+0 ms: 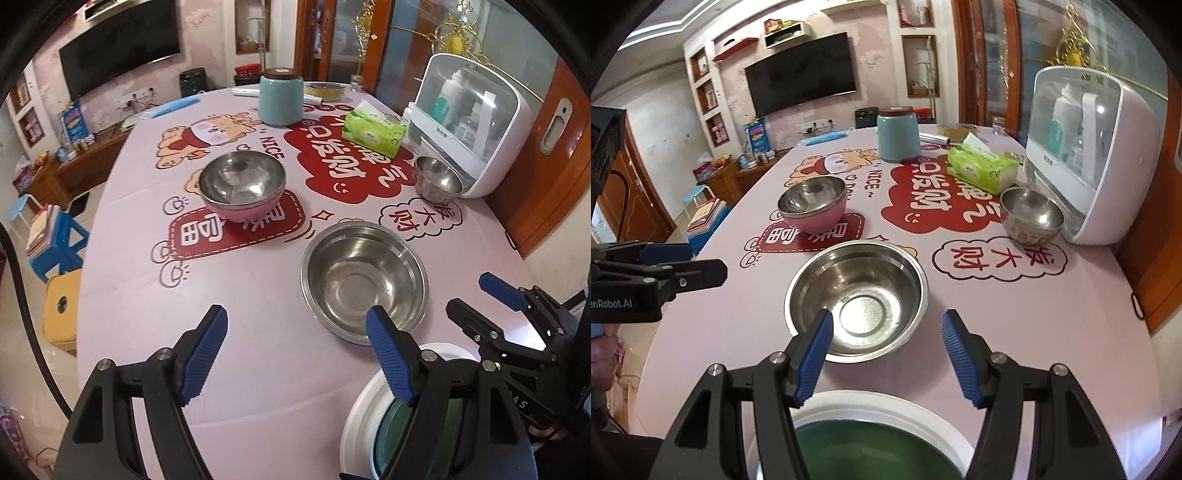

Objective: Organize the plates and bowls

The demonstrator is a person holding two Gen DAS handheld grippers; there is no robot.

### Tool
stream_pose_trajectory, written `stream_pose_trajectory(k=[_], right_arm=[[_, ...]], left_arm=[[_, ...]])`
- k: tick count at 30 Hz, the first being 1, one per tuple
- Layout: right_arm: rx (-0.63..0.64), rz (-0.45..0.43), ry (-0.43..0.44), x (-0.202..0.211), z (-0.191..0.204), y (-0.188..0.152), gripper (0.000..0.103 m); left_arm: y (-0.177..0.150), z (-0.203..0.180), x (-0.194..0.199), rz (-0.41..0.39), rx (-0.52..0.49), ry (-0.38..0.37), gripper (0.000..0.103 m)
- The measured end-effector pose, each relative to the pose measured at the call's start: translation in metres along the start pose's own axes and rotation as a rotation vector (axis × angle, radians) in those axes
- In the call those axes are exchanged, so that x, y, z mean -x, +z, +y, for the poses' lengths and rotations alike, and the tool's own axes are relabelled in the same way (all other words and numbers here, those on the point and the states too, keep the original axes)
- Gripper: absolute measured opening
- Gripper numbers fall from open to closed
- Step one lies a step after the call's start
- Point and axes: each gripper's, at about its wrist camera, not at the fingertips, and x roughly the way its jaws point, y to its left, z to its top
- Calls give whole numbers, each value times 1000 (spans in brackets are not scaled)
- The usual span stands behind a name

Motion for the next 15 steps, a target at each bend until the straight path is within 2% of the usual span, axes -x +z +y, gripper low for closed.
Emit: stream_pose_trajectory(k=[15], right_arm=[[-7,132,-42,-49,-2,3,61]], left_arm=[[11,5,-73,118,3,-106,76]])
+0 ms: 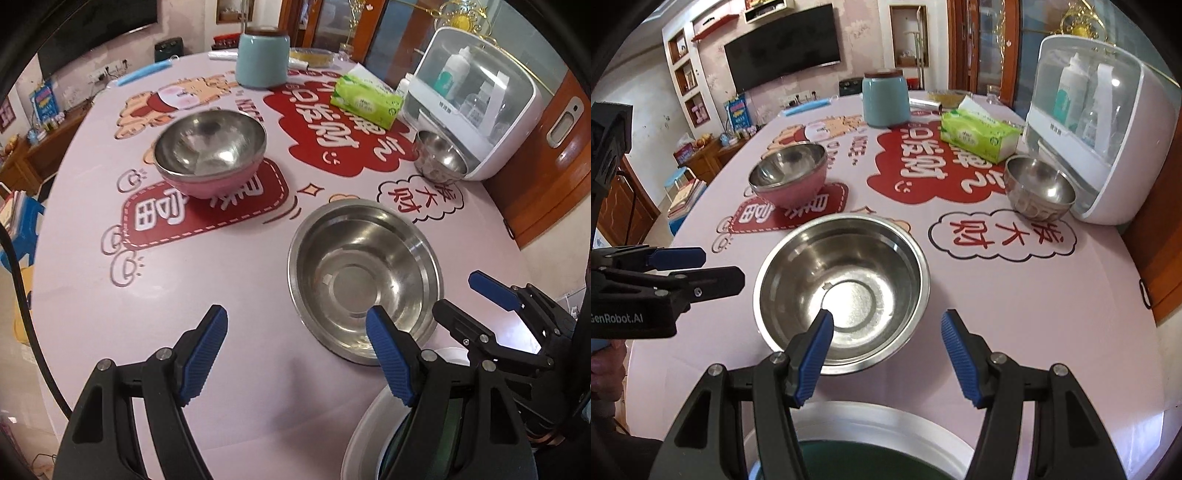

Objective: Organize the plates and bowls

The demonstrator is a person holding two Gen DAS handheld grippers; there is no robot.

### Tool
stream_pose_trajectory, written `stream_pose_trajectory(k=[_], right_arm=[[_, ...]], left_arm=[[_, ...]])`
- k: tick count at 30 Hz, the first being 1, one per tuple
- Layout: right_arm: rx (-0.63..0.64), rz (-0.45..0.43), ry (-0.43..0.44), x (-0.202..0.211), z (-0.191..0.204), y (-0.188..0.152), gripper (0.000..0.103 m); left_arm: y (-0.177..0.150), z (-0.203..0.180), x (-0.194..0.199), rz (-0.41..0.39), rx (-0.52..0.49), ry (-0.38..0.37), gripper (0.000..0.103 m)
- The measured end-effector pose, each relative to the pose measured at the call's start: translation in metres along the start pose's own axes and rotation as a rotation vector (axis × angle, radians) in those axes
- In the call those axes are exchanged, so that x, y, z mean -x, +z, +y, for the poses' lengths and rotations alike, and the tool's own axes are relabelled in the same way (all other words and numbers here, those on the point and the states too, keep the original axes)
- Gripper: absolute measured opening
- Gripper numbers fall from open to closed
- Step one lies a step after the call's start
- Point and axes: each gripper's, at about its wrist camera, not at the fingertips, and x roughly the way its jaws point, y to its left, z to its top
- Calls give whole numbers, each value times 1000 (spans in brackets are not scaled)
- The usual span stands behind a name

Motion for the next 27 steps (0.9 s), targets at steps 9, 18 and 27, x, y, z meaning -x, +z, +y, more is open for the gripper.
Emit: stream_pose_trajectory(k=[9,18,27], right_arm=[[-26,62,24,-25,-6,-1,61],[-27,96,42,-40,-7,0,59],[-10,120,51,-50,-1,-1,47]], left_arm=[[5,-2,-36,69,-4,-18,76],[6,0,-54,105,17,-31,76],[6,2,-64,138,27,-53,67]])
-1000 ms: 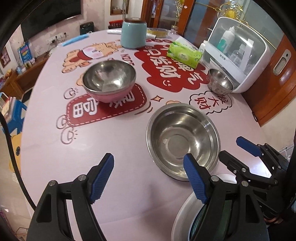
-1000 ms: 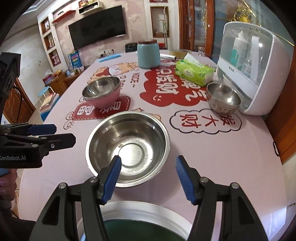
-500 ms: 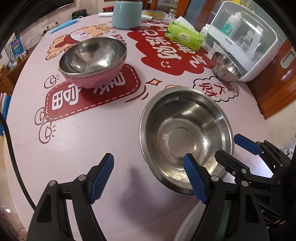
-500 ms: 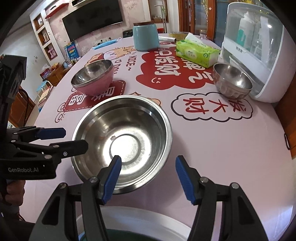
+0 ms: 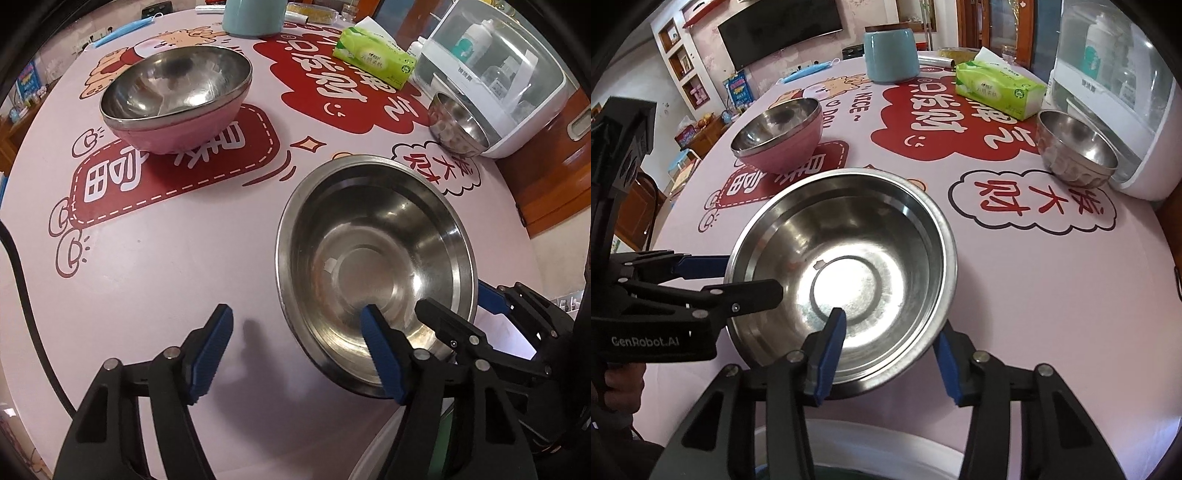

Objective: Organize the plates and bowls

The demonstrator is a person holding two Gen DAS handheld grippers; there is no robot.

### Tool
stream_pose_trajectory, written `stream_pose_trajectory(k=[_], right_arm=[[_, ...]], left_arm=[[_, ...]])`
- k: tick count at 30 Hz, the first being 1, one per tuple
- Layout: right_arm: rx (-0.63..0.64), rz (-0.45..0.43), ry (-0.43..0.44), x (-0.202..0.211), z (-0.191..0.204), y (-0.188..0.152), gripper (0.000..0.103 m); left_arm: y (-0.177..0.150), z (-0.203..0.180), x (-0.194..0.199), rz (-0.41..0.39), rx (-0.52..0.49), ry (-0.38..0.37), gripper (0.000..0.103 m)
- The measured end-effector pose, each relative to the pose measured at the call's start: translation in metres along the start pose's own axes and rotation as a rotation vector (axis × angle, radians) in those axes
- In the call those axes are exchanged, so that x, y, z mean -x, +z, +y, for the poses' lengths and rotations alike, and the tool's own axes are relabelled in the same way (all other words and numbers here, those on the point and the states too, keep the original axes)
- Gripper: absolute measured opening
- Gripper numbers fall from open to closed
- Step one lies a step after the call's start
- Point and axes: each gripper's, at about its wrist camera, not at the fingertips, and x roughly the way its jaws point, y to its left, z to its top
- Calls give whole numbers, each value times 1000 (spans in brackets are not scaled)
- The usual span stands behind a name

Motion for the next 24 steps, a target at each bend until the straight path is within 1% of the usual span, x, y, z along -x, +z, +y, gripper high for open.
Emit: stream_pose_trajectory(k=[2,4,6,9,12,14,16,19,21,24], right_arm=[[-1,2,-1,0,0,0,45],[-4,5,-8,-1,1,0,42],[-6,5,-12,-1,0,0,40],[-11,5,-24,-1,-2,0,36],[-18,4,-30,0,-3,0,31],[-21,1,-26,0,-4,0,31],[-20,-4,-25,2,-3,0,30],[-17,-13,-21,4,-2,0,28],[-23,-12,-21,4,-3,-1,28],[-36,-14,-17,6,-4,-1,27]], left_arm=[[1,0,-1,-1,2,-1,65],[1,0,-2,-1,3,-3,59],[1,1,-3,3,4,4,58],[1,0,-6,14,6,3,46],[1,-1,-7,16,3,2,41],[0,-2,-6,13,0,3,38],[0,-3,-4,7,-6,-2,33],[-2,-8,-1,1,-27,-10,29],[-3,-11,-1,3,-40,4,29],[-4,-11,0,4,-42,2,27]])
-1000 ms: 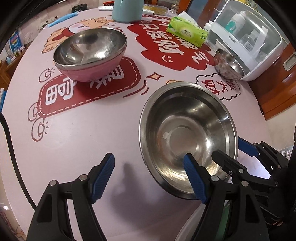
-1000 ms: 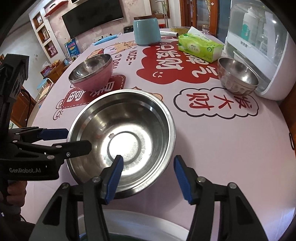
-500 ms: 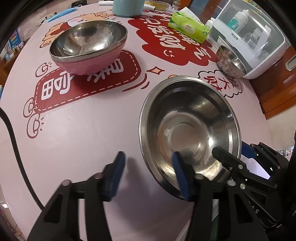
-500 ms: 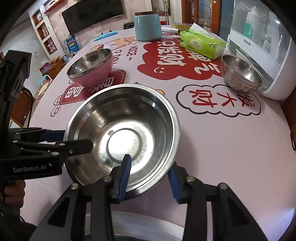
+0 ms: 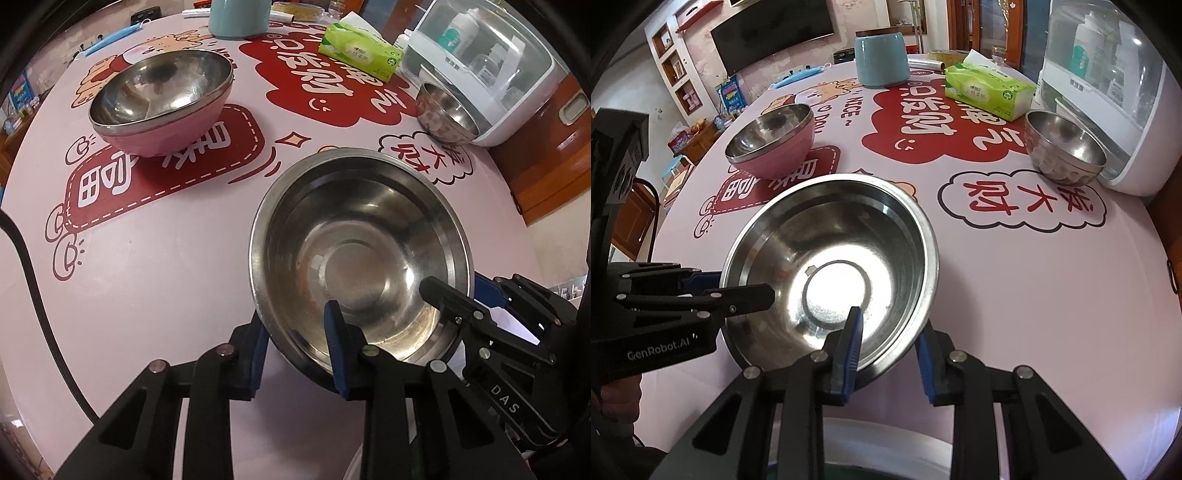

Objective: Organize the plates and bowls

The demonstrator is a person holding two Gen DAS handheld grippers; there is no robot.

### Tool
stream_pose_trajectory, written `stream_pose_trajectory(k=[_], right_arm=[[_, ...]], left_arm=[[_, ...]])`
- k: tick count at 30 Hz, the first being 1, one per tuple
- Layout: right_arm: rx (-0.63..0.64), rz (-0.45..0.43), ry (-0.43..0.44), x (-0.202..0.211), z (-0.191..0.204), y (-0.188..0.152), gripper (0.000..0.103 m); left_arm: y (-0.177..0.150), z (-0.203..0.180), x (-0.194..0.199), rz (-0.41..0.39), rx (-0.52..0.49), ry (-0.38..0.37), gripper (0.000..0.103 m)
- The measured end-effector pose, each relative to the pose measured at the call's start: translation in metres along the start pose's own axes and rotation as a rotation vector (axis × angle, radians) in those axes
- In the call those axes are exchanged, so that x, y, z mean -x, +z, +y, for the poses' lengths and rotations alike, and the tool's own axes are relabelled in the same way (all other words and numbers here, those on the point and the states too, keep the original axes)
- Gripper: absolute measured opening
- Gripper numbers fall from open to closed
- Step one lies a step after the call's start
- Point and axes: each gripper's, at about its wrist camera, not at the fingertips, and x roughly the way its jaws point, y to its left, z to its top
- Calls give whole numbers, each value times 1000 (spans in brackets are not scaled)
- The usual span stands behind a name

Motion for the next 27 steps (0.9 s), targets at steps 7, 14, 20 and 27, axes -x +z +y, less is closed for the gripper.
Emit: stream_pose_trajectory(k=[7,14,20,27], right_arm=[[3,-22,6,9,5,-2,27],[8,-53,11,25,14,-7,27],[11,-87,19,44,24,-14,27],[34,-124,35,64,39,-25,27]], left_arm=[[-6,3,10,-13,0,16,22],[-17,4,31,-50,0,29,21],[-30,5,55,-90,3,31,21],[-51,7,79,-130,18,39,21]])
